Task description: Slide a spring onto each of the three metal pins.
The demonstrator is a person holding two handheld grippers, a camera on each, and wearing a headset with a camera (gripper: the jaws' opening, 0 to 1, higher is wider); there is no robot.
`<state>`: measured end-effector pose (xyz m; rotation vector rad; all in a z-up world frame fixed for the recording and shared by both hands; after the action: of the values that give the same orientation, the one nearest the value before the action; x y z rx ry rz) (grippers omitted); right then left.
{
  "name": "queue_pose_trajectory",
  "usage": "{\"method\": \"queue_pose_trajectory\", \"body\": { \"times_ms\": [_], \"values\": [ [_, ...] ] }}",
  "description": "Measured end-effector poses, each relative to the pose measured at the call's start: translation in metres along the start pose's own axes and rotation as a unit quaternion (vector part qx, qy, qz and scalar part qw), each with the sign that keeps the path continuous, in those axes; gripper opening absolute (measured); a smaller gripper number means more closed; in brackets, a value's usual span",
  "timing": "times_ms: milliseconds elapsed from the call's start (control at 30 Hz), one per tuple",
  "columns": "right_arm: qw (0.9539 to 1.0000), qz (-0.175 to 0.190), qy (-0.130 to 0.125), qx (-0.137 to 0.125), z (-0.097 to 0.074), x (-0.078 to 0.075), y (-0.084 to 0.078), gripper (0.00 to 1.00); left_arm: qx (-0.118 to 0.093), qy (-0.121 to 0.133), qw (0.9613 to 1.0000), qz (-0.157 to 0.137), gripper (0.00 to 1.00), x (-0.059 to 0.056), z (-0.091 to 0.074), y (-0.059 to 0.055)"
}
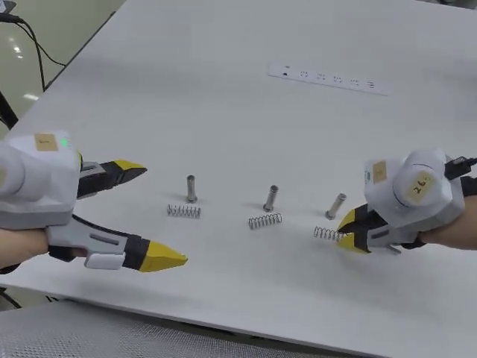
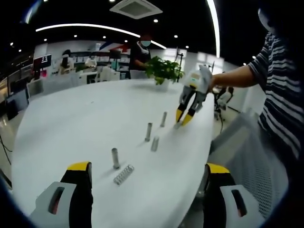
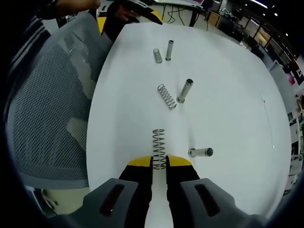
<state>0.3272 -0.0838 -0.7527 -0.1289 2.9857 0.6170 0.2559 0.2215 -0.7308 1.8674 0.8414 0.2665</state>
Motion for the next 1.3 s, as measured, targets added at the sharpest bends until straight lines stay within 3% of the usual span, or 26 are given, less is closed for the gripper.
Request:
{"method": "queue_pose_trajectory", "body": {
  "times_ms": [433,633,1300],
  "values": [
    [0.9997,-0.008,0.006,-0.02,-0.016,0.007,0.038,0.07,-0.021,-0.058,0.998,0.01,0.82,-0.008,0.014,0.01],
    [0.9994,-0.017,0.01,-0.029,-0.02,0.011,0.057,0.07,-0.014,-0.096,0.995,0.022,0.71,-0.014,0.029,0.016],
    [0.9991,-0.01,0.024,-0.035,-0.016,0.023,0.074,0.07,-0.017,-0.181,0.9823,0.045,0.42,-0.048,0.083,0.029]
  ]
}}
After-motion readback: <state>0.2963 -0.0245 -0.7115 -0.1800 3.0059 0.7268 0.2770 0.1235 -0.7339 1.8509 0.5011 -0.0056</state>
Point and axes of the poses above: the centre of the closed fingertips' face, and the gripper's own axes: z roughly forward along the fingers, x roughly to its left, y roughly out of its top, the point moved 8 cm from there along -z, roughly backward along the fingers, and after that the axes turned 4 degrees about -z, right-handed, at the moved point
